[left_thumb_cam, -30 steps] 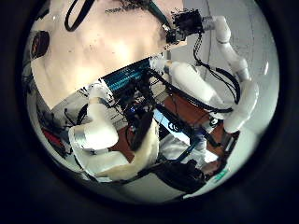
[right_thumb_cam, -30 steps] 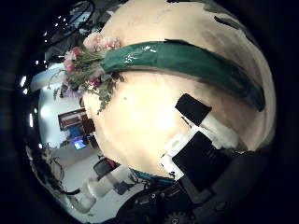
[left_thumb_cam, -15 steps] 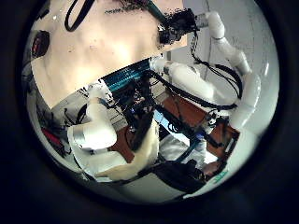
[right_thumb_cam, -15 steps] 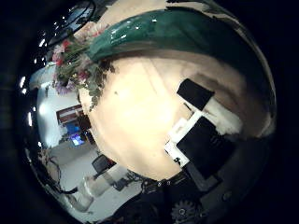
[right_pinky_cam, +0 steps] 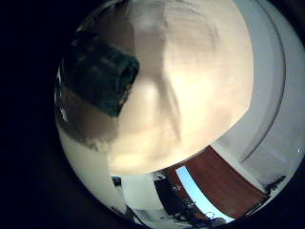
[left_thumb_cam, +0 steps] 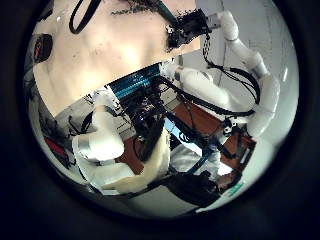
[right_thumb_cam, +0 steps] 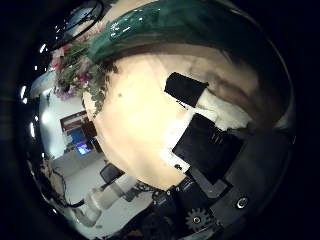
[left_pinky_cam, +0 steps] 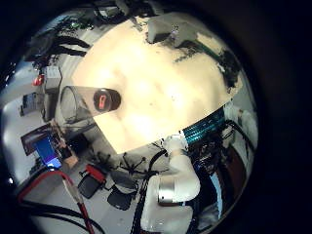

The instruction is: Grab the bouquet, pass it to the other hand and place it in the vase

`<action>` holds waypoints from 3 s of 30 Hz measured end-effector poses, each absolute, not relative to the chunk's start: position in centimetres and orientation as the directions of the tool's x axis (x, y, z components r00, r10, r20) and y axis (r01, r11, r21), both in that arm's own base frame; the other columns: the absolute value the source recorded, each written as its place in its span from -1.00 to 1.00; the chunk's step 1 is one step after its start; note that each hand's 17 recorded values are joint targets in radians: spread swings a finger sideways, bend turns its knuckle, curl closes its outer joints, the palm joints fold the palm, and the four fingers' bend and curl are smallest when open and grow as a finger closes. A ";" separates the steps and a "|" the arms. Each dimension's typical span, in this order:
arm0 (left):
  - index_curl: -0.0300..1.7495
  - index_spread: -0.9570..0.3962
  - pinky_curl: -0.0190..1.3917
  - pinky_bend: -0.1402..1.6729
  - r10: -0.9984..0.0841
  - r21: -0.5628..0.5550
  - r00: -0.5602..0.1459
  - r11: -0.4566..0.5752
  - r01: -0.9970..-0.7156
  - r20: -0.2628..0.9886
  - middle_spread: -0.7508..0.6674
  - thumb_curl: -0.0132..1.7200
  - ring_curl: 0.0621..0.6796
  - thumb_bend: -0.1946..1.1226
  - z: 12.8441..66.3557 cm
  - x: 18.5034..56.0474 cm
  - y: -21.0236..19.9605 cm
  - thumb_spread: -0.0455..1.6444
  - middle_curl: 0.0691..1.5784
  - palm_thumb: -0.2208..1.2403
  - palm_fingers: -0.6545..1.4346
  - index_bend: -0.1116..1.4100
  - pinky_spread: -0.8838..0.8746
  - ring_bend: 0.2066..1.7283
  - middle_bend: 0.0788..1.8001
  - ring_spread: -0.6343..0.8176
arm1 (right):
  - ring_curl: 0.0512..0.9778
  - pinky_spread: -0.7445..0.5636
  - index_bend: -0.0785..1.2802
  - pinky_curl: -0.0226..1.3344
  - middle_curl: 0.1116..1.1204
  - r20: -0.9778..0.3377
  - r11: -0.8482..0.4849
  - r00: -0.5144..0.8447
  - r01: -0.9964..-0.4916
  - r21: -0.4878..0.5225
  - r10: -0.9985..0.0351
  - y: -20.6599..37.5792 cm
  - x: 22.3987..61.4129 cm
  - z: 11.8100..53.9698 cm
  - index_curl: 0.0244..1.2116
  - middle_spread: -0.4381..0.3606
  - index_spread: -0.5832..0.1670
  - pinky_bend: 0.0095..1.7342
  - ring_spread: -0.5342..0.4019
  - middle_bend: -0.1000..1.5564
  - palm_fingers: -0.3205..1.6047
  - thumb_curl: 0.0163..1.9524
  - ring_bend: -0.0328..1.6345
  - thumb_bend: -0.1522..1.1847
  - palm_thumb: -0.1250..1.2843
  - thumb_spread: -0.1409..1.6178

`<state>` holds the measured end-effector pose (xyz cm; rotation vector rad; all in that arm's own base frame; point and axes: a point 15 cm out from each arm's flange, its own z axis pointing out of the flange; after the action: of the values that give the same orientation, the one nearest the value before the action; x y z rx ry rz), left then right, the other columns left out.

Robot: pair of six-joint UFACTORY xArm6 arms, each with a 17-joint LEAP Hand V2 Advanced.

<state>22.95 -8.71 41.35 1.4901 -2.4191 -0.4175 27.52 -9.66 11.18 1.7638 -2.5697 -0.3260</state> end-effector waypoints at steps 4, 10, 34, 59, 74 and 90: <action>-0.56 0.36 -0.52 -0.54 -0.897 0.380 -0.435 0.429 -0.819 0.077 0.52 -0.67 -0.54 -0.73 41.3 23.0 -8.7 0.46 -0.71 -0.43 -0.25 -0.62 0.58 -0.66 -0.88 0.61 | -0.06 -0.36 0.36 -0.37 0.17 -0.107 0.349 -0.358 -0.933 0.094 -0.928 -10.4 28.8 12.7 0.27 -0.37 -0.45 0.42 -0.35 0.42 0.74 -0.43 0.53 -0.71 0.67 0.22; -0.56 0.36 -0.52 -0.54 -0.897 0.377 -0.434 0.429 -0.821 0.076 0.52 -0.67 -0.54 -0.73 41.4 23.0 -8.7 0.46 -0.71 -0.43 -0.25 -0.62 0.58 -0.66 -0.88 0.61 | 0.11 -0.24 0.63 -0.22 0.29 -0.104 0.343 -0.341 -0.939 -0.005 -0.934 -10.9 29.9 16.3 0.41 -0.31 -0.29 0.58 -0.31 0.62 0.61 -0.33 0.69 -0.65 0.82 0.19; -0.55 0.34 -0.52 -0.56 -0.892 0.283 -0.416 0.450 -0.847 0.176 0.48 -0.66 -0.54 -0.73 42.1 26.1 -7.3 0.46 -0.70 -0.42 -0.22 -0.61 0.57 -0.65 -0.88 0.59 | 0.28 -0.13 0.88 0.04 0.25 -0.486 0.441 -0.268 -0.851 -0.286 -0.832 -10.2 29.9 39.8 0.37 -0.17 -0.01 0.56 -0.24 0.78 0.53 -0.05 0.80 -0.71 0.83 0.11; -0.55 0.34 -0.52 -0.57 -0.878 0.278 -0.402 0.467 -0.840 0.262 0.47 -0.66 -0.55 -0.73 41.3 26.1 -5.8 0.47 -0.70 -0.41 -0.20 -0.61 0.56 -0.64 -0.88 0.58 | -0.06 -0.50 -0.03 -0.14 -0.09 -0.164 0.358 -0.336 -0.925 -0.128 -0.928 -13.8 26.3 33.0 -0.02 -0.34 -0.41 0.18 -0.42 0.38 -0.05 -0.32 0.44 -0.82 0.35 0.24; -0.55 0.35 -0.52 -0.57 -0.917 0.310 -0.339 0.391 -0.867 0.208 0.46 -0.66 -0.57 -0.73 41.4 25.1 -8.3 0.47 -0.70 -0.41 -0.20 -0.61 0.56 -0.63 -0.88 0.58 | -0.30 0.18 -0.14 -0.36 -0.32 -0.122 0.202 -0.220 -0.968 0.148 -0.968 -12.0 29.6 19.6 -0.18 -0.14 -0.41 -0.19 -0.11 0.01 -0.48 -0.45 0.17 -0.82 0.24 0.27; -0.55 0.35 -0.51 -0.57 -0.915 0.314 -0.334 0.393 -0.864 0.225 0.46 -0.66 -0.59 -0.73 41.1 23.8 -9.5 0.47 -0.70 -0.41 -0.20 -0.61 0.56 -0.64 -0.88 0.58 | -0.43 0.36 -0.34 -0.51 -0.42 -0.061 0.168 -0.186 -0.959 0.227 -0.981 -13.1 28.2 16.0 -0.30 -0.11 -0.34 -0.38 -0.01 -0.15 -0.39 -0.52 0.04 -0.81 0.21 0.29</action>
<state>23.79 -9.46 41.13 1.5402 -2.2938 -0.1946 28.17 -13.09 15.98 1.9372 -2.3225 -0.3274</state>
